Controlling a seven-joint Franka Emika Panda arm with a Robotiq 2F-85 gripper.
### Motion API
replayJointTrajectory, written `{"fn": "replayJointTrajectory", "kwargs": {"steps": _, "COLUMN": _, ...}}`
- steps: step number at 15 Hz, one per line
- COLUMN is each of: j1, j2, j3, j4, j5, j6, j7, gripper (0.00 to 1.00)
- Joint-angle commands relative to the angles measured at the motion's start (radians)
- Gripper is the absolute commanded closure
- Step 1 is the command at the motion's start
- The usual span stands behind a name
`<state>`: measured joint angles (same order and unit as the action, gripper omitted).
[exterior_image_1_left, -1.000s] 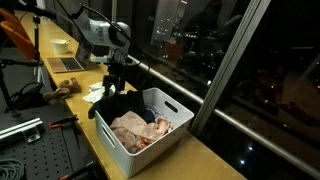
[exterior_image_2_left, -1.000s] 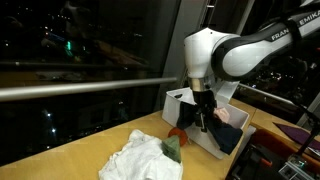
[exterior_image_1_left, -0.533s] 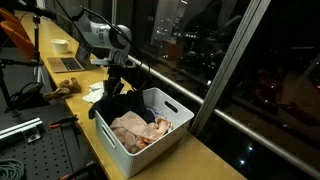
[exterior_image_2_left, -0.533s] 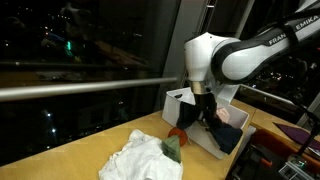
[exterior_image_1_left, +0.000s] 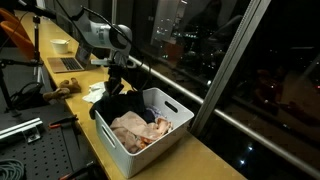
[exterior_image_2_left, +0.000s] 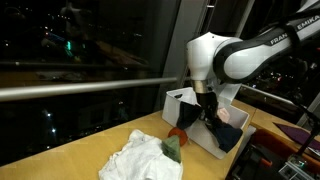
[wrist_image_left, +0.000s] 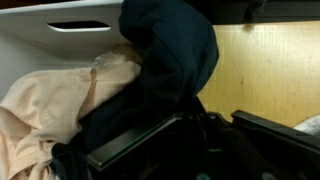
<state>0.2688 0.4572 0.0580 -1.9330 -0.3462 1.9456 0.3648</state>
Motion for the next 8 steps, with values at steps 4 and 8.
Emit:
{"fn": "replayJointTrajectory", "kwargs": {"steps": 4, "j1": 0.004, "j2": -0.305, "j3": 0.009, "j4": -0.079, "j5": -0.074, "j6": -0.041, "j7": 0.009, "gripper": 1.0}}
{"fn": "replayJointTrajectory", "kwargs": {"steps": 8, "j1": -0.062, "j2": -0.47, "j3": 0.006, "j4": -0.088, "j5": -0.106, "j6": -0.111, "j7": -0.032, "gripper": 1.0}}
